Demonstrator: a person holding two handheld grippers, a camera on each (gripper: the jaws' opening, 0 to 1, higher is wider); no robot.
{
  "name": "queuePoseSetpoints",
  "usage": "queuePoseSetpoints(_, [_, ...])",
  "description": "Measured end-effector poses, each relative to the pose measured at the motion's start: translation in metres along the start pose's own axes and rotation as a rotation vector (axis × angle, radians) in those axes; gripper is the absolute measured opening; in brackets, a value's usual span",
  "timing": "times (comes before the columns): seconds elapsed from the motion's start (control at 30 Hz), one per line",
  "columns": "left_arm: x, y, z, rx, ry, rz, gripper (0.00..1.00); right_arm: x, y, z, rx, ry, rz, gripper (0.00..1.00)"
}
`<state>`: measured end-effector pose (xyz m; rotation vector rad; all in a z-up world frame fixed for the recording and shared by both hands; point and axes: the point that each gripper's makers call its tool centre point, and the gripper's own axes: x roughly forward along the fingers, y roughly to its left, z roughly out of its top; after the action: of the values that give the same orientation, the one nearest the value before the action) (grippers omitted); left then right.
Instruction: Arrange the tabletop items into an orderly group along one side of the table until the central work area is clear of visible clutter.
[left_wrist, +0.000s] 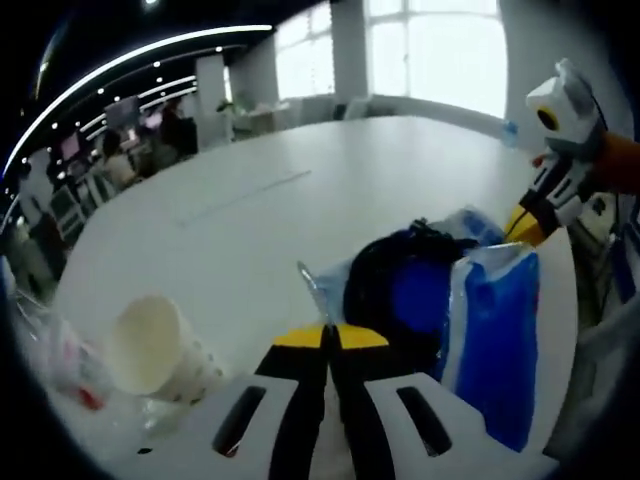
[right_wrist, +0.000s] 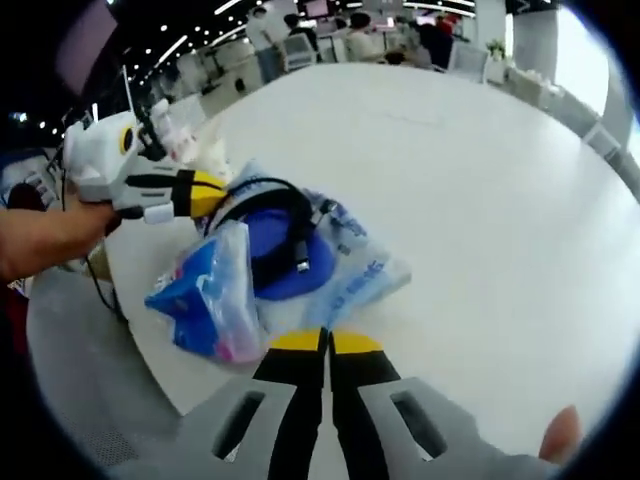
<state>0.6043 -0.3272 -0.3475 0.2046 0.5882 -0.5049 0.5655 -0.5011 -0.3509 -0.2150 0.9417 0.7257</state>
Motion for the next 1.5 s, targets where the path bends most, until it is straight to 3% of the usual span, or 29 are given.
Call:
queuePoseSetpoints(0.7, [0.020, 0.026, -0.002, -0.055, 0.067, 0.202, 0.00, 0.036, -0.035, 0.042, -0.114, -0.012, 0.137, 0.01])
queuePoseSetpoints(1.17, [0.028, 0.035, -0.015, -0.065, 0.132, 0.280, 0.00, 0.062, -0.038, 0.045, -0.134, -0.003, 0.209, 0.01])
queuePoseSetpoints(1.5, [0.029, 0.039, -0.022, -0.051, 0.166, 0.302, 0.00, 0.066, -0.038, 0.045, -0.119, -0.007, 0.235, 0.01])
